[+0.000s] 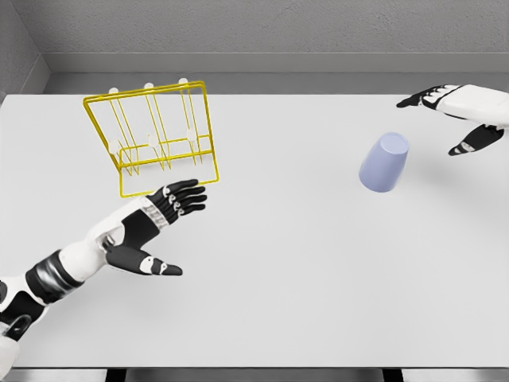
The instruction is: Place the cup on the cup holder with both arms
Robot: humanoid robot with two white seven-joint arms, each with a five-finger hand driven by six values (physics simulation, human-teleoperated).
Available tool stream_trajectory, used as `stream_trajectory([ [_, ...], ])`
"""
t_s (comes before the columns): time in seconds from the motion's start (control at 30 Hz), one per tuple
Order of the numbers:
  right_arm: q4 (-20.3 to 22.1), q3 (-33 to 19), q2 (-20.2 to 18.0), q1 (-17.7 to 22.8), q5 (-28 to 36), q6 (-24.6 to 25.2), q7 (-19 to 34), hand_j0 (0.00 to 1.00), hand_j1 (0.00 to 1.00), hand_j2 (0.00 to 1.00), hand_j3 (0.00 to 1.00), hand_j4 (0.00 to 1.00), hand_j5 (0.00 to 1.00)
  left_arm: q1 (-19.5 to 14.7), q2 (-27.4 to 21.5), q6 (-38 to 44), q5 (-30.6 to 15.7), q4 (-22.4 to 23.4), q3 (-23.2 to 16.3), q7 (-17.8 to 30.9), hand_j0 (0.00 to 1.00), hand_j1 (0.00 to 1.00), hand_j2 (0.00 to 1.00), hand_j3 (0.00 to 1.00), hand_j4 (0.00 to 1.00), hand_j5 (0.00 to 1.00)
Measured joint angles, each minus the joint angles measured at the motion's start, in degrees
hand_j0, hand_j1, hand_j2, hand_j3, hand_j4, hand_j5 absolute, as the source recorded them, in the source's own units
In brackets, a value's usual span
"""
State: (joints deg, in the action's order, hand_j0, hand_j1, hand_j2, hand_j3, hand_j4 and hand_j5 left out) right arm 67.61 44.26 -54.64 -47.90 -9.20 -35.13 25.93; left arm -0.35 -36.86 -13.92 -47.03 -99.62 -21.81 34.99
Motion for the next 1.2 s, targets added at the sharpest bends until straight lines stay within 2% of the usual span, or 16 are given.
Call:
stream_trajectory([
  [0.03, -0.04, 0.00, 0.10, 0.00, -0.01, 0.00, -0.02, 1.00, 1.00, 1.00, 1.00, 1.00, 1.00, -1.67, 1.14, -2.58, 0.70, 0.04, -1.32, 0.00, 1.00, 1.00, 1.00, 1.00, 1.00, 1.00],
  [0.13, -0.04, 0.06, 0.21, 0.18, 0.04, 0.00, -0.10, 1.00, 1.00, 1.00, 1.00, 1.00, 1.00, -2.55, 4.59, -6.77, 2.52, 0.58, -3.71, 0.01, 1.00, 1.00, 1.00, 1.00, 1.00, 1.00],
  [0.33, -0.04, 0.64, 0.25, -0.18, 0.06, 0.01, -1.21, 1.00, 1.00, 1.00, 1.00, 1.00, 1.00, -4.66, 7.87, -8.38, 7.58, 1.55, -5.14, 0.01, 1.00, 1.00, 1.00, 1.00, 1.00, 1.00],
  [0.4, -0.03, 1.10, 0.71, -0.88, 0.00, 0.40, -0.46, 1.00, 1.00, 1.00, 1.00, 1.00, 1.00, -7.47, 8.33, -8.64, 8.03, 3.70, -6.13, 0.01, 1.00, 1.00, 1.00, 1.00, 1.00, 1.00],
  [0.53, -0.04, 3.13, 2.05, -2.02, -0.15, 1.12, 0.39, 1.00, 1.00, 1.00, 1.00, 1.00, 1.00, -10.90, 11.17, -8.58, 8.65, 9.56, -8.64, 0.00, 1.00, 1.00, 1.00, 1.00, 1.00, 1.00],
  [0.67, -0.06, 6.67, 3.03, -5.62, -1.64, 1.43, 0.69, 1.00, 1.00, 1.00, 1.00, 1.00, 1.00, -10.72, 12.94, -8.73, 9.77, 12.29, -11.46, 0.01, 1.00, 1.00, 1.00, 1.00, 1.00, 1.00],
  [0.77, -0.08, 9.85, 3.29, -7.82, -3.47, 1.51, 0.78, 1.00, 1.00, 1.00, 1.00, 1.00, 1.00, -11.08, 13.25, -9.21, 10.78, 13.03, -11.85, 0.01, 1.00, 1.00, 1.00, 1.00, 1.00, 1.00],
  [0.93, -0.05, 13.53, 3.45, -7.91, -4.63, 1.42, 0.81, 1.00, 1.00, 1.00, 1.00, 1.00, 1.00, -11.08, 13.39, -11.18, 12.82, 13.62, -11.94, 0.01, 1.00, 1.00, 1.00, 1.00, 1.00, 1.00],
  [1.1, 0.01, 14.90, 4.00, -8.61, -4.83, 1.36, 0.76, 1.00, 1.00, 1.00, 1.00, 1.00, 1.00, -11.78, 13.53, -11.15, 13.12, 14.94, -11.80, 0.01, 1.00, 1.00, 1.00, 1.00, 1.00, 1.00],
  [1.2, -0.04, 15.26, 4.46, -9.05, -4.82, 1.40, 0.77, 1.00, 1.00, 1.00, 1.00, 1.00, 1.00, -11.60, 13.14, -10.67, 12.55, 15.09, -11.83, -2.53, 1.00, 1.00, 1.00, 1.00, 1.00, 1.00],
])
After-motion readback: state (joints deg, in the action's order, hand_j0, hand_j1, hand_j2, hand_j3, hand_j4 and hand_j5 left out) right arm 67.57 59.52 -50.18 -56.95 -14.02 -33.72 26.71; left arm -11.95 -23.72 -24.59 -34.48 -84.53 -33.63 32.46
